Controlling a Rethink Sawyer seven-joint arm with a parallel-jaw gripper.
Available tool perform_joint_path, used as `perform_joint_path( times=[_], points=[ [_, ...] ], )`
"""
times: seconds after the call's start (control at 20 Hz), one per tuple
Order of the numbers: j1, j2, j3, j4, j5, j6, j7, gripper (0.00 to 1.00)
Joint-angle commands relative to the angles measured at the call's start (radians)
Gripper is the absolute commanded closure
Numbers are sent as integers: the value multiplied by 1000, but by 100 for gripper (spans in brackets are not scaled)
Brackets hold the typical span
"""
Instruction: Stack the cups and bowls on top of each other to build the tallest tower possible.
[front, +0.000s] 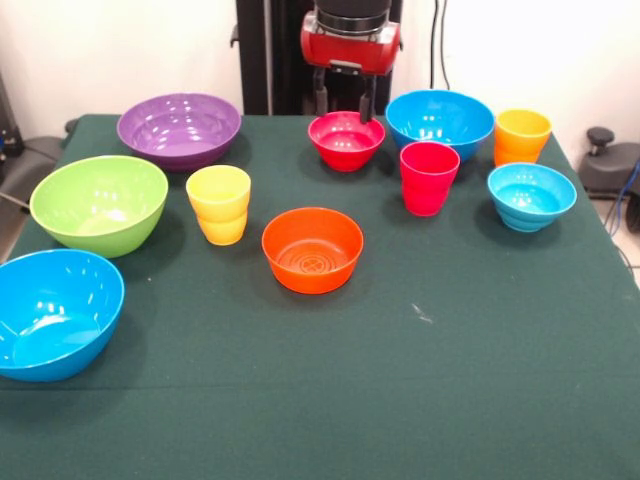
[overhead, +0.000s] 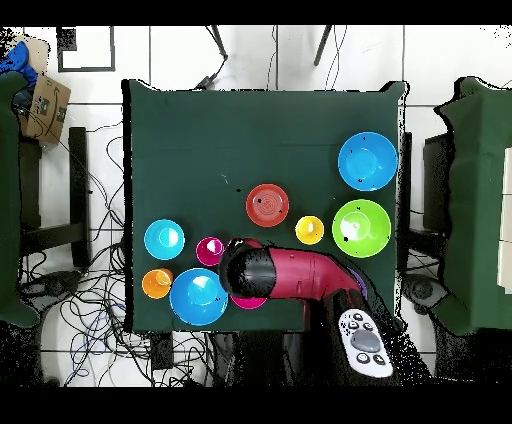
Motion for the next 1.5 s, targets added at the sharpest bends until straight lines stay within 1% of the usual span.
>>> perform_joint_path(
  times=[0.05, 0.3, 0.55, 0.75, 1.0, 1.25, 1.5],
  points=[
    [32, 25, 67, 29, -17, -45, 76, 0],
    [41, 27, 60, 33, -4, -45, 91, 0],
    [93, 2, 39, 41, 27, -29, 143, 0],
    [153, -10, 16, 33, 61, -10, 189, 0],
    [196, 8, -2, 11, 97, -19, 208, 0],
    [256, 75, -42, 1, 123, -112, 255, 0],
    [274, 121, -58, -7, 136, -176, 262, 0]
  ],
)
